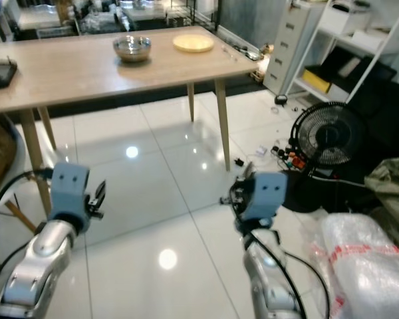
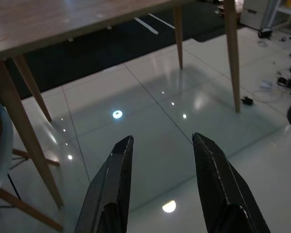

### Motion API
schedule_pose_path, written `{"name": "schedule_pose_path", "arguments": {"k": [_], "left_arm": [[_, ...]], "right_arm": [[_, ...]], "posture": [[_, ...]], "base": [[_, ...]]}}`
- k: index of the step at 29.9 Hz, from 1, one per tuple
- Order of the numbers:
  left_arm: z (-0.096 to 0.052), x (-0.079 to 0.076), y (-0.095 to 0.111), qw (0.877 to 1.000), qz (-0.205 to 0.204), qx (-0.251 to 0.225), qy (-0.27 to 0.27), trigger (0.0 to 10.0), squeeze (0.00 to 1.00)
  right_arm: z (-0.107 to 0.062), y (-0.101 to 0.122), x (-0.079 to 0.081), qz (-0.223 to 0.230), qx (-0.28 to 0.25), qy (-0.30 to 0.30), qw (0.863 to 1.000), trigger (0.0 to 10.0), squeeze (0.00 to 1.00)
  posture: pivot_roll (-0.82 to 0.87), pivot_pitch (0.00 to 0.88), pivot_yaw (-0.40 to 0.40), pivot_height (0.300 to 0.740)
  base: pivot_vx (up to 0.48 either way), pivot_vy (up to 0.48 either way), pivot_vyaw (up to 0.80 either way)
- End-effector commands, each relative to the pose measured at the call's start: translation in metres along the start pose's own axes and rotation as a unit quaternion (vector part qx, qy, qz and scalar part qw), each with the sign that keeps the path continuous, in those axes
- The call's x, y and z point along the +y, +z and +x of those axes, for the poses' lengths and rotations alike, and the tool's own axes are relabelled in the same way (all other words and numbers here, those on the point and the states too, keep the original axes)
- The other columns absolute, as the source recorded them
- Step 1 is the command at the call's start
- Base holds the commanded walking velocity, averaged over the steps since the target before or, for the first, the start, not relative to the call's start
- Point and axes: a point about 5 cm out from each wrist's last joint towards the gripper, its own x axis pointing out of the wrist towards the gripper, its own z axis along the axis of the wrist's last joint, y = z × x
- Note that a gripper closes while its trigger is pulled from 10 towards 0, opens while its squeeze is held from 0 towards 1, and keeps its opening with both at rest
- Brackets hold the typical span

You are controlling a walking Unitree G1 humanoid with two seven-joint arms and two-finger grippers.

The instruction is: Setting the table

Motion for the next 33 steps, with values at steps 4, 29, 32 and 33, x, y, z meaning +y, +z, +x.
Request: {"name": "schedule_pose_path", "arguments": {"k": [4, 29, 32, 33], "left_arm": [[-0.003, 0.006, -0.006, 1.000, 0.005, 0.009, 0.008, 10.0, 0.00], [-0.002, 0.009, 0.001, 1.000, 0.002, -0.005, 0.012, 10.0, 0.00], [-0.002, 0.009, 0.002, 1.000, 0.001, -0.007, 0.011, 10.0, 0.00], [-0.002, 0.009, 0.003, 1.000, 0.001, -0.008, 0.011, 10.0, 0.00]], "right_arm": [[0.000, -0.003, 0.005, -0.002, 0.000, 0.009, 1.000, 10.0, 0.00], [0.003, 0.004, 0.009, 0.001, -0.014, 0.017, 1.000, 10.0, 0.00], [0.004, 0.005, 0.009, 0.001, -0.016, 0.017, 1.000, 10.0, 0.00], [0.005, 0.007, 0.009, 0.000, -0.018, 0.017, 1.000, 10.0, 0.00]], "posture": [[0.09, 0.127, 0.058, 0.740], [0.10, 0.125, 0.053, 0.740], [0.10, 0.122, 0.053, 0.740], [0.10, 0.122, 0.053, 0.740]], "base": [[0.461, 0.000, 0.00], [0.461, 0.000, 0.00], [0.461, 0.000, 0.00], [0.461, 0.000, 0.00]]}}
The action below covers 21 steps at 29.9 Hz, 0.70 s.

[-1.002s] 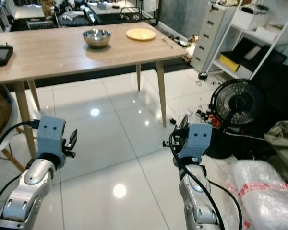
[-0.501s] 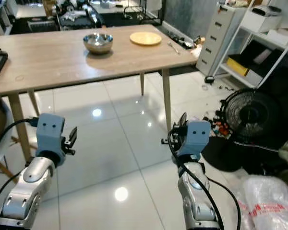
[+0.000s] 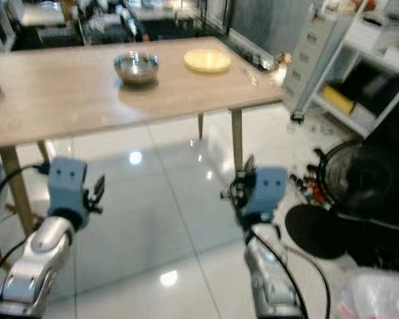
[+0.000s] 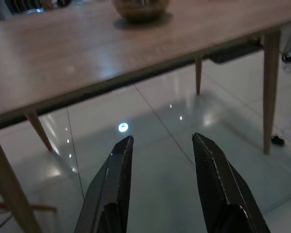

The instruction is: Setting the table

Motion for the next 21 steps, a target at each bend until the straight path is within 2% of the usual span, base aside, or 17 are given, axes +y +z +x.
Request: {"name": "schedule_pose_path", "arguments": {"k": [1, 21], "left_arm": [[-0.0026, 0.0055, -0.0062, 1.000, 0.004, 0.012, 0.007, 10.0, 0.00], [-0.0011, 0.0057, 0.0029, 1.000, 0.010, -0.005, 0.002, 10.0, 0.00]], "right_arm": [[-0.0008, 0.0002, 0.0041, 0.000, -0.002, 0.005, 1.000, 10.0, 0.00], [0.0027, 0.0079, 0.0007, 0.000, -0.016, -0.006, 1.000, 10.0, 0.00]], "posture": [[0.10, 0.122, 0.053, 0.740], [0.10, 0.108, 0.055, 0.740]], "base": [[0.461, 0.000, 0.00], [0.461, 0.000, 0.00]]}}
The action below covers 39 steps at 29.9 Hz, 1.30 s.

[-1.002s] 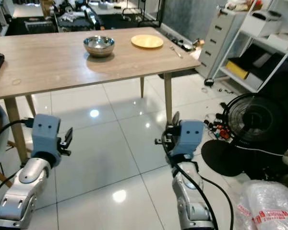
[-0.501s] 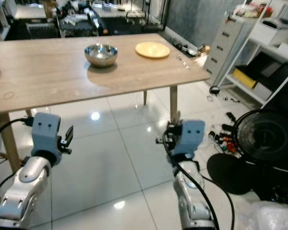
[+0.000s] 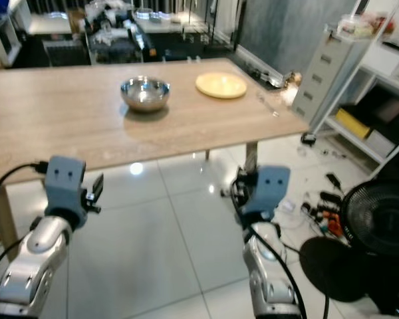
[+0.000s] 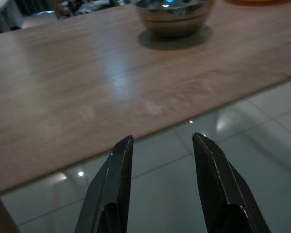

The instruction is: Setting the table

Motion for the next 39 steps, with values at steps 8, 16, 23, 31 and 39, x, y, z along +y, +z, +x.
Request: {"name": "schedule_pose_path", "arguments": {"k": [8, 16, 23, 31, 39], "left_arm": [[-0.003, -0.001, 0.000, 1.000, 0.001, 0.000, -0.004, 10.0, 0.00], [-0.003, -0.001, 0.001, 1.000, 0.001, -0.001, -0.003, 10.0, 0.00], [-0.003, -0.001, 0.002, 1.000, 0.001, -0.001, -0.003, 10.0, 0.00], [-0.003, -0.002, 0.002, 1.000, 0.003, -0.001, -0.005, 10.0, 0.00], [-0.004, -0.001, 0.000, 1.000, -0.001, 0.006, -0.002, 10.0, 0.00]], "right_arm": [[0.005, 0.016, -0.008, -0.012, -0.028, -0.021, 0.999, 10.0, 0.00], [0.014, 0.033, -0.011, -0.042, -0.058, -0.029, 0.997, 10.0, 0.00], [0.014, 0.031, -0.009, -0.038, -0.054, -0.029, 0.997, 10.0, 0.00], [0.011, 0.027, -0.008, -0.031, -0.043, -0.028, 0.998, 10.0, 0.00], [0.014, 0.024, 0.000, -0.078, -0.042, -0.008, 0.996, 10.0, 0.00]], "posture": [[0.11, 0.110, 0.057, 0.740], [0.11, 0.111, 0.055, 0.740], [0.11, 0.111, 0.055, 0.740], [0.11, 0.120, 0.055, 0.740], [0.11, 0.123, 0.050, 0.740]], "base": [[0.461, 0.000, 0.00], [0.461, 0.000, 0.00], [0.461, 0.000, 0.00], [0.461, 0.000, 0.00], [0.418, 0.000, 0.00]]}}
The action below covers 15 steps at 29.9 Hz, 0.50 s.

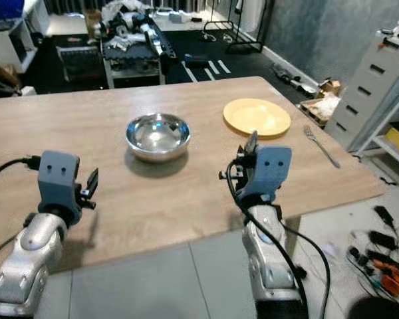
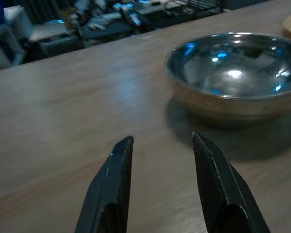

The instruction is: Setting the table

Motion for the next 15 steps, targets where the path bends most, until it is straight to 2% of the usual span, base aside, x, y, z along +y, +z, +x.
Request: {"name": "schedule_pose_path", "arguments": {"k": [1, 3, 4, 7, 8, 9, 11, 15], "left_arm": [[-0.003, 0.006, -0.007, 1.000, 0.007, 0.017, 0.010, 10.0, 0.00], [-0.004, 0.006, -0.007, 1.000, 0.006, 0.019, 0.010, 10.0, 0.00], [-0.004, 0.006, -0.006, 1.000, 0.005, 0.020, 0.010, 10.0, 0.00], [-0.005, 0.006, -0.006, 1.000, 0.004, 0.020, 0.010, 10.0, 0.00], [-0.005, 0.007, -0.006, 1.000, 0.003, 0.020, 0.009, 10.0, 0.00], [-0.005, 0.007, -0.006, 1.000, 0.003, 0.020, 0.009, 10.0, 0.00], [-0.007, 0.008, -0.006, 1.000, 0.002, 0.022, 0.010, 10.0, 0.00], [-0.008, 0.009, -0.005, 1.000, 0.000, 0.023, 0.011, 10.0, 0.00]], "right_arm": [[0.001, 0.000, 0.007, -0.010, -0.004, 0.008, 1.000, 10.0, 0.00], [0.003, 0.000, 0.008, -0.015, -0.004, 0.009, 1.000, 10.0, 0.00], [0.006, -0.001, 0.009, -0.040, 0.000, 0.012, 0.999, 10.0, 0.00], [0.008, -0.002, 0.009, -0.052, 0.003, 0.013, 0.999, 10.0, 0.00], [0.010, -0.005, 0.009, -0.070, 0.015, 0.012, 0.997, 10.0, 0.00], [0.010, -0.005, 0.009, -0.070, 0.015, 0.012, 0.997, 10.0, 0.00], [0.015, -0.017, 0.008, -0.098, 0.051, -0.004, 0.994, 10.0, 0.00], [0.017, -0.026, 0.008, -0.105, 0.075, -0.018, 0.991, 10.0, 0.00]], "posture": [[0.11, 0.123, 0.050, 0.740], [0.11, 0.124, 0.048, 0.740], [0.12, 0.125, 0.047, 0.740], [0.12, 0.125, 0.047, 0.740], [0.12, 0.127, 0.045, 0.740], [0.12, 0.127, 0.045, 0.740], [0.13, 0.131, 0.042, 0.740], [0.13, 0.133, 0.041, 0.740]], "base": [[0.000, 0.000, 0.00], [0.000, 0.000, 0.00], [0.000, 0.000, 0.00], [0.000, 0.000, 0.00], [0.000, 0.000, 0.00], [0.000, 0.000, 0.00], [0.000, 0.000, 0.00], [0.000, 0.000, 0.00]]}}
